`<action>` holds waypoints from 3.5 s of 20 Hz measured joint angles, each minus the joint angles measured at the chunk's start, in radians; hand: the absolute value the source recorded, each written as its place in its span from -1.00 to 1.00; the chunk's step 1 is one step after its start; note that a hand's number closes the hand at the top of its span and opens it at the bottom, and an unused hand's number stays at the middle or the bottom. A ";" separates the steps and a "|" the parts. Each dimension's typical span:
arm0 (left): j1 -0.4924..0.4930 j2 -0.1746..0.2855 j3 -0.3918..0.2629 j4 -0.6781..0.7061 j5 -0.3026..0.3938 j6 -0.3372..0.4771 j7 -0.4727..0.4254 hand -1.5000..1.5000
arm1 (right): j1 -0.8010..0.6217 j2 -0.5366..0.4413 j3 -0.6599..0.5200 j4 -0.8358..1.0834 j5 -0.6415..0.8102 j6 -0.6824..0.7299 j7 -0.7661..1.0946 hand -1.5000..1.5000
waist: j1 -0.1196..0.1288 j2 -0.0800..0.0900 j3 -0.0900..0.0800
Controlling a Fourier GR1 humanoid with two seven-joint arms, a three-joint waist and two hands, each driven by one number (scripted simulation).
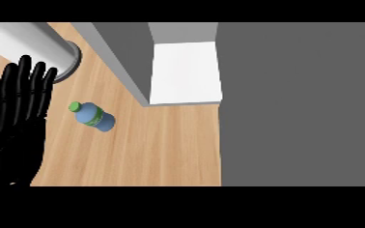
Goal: Pick up the bottled water, place it into the cabinet and close the cabinet
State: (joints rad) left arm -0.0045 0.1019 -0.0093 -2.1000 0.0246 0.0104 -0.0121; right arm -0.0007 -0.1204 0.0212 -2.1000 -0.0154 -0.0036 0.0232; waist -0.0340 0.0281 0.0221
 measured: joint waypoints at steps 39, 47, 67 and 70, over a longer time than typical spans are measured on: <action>0.313 0.359 0.307 -0.230 1.038 -0.373 0.483 -1.00 | 0.444 -0.049 -0.129 -0.297 -0.356 0.277 0.161 -1.00 | 0.031 -0.036 -0.022; 0.313 0.346 0.391 -0.218 1.060 -0.369 0.484 -1.00 | 0.460 -0.052 -0.170 -0.295 -0.381 0.299 0.154 -1.00 | 0.025 -0.034 -0.022; 0.110 0.269 0.359 0.259 0.637 -0.580 0.309 -1.00 | 0.525 -0.067 -0.240 -0.278 -0.452 0.389 0.097 -1.00 | -0.003 -0.029 -0.024; 0.063 0.259 0.352 0.352 0.550 -0.616 0.243 -1.00 | 0.554 -0.070 -0.258 -0.276 -0.463 0.418 0.072 -1.00 | -0.007 -0.029 -0.024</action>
State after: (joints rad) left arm 0.0581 0.3607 0.3423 -1.7477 0.5742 -0.6059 0.2306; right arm 0.5537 -0.1907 -0.2371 -2.3758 -0.4788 0.4141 0.0953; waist -0.0406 -0.0011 -0.0021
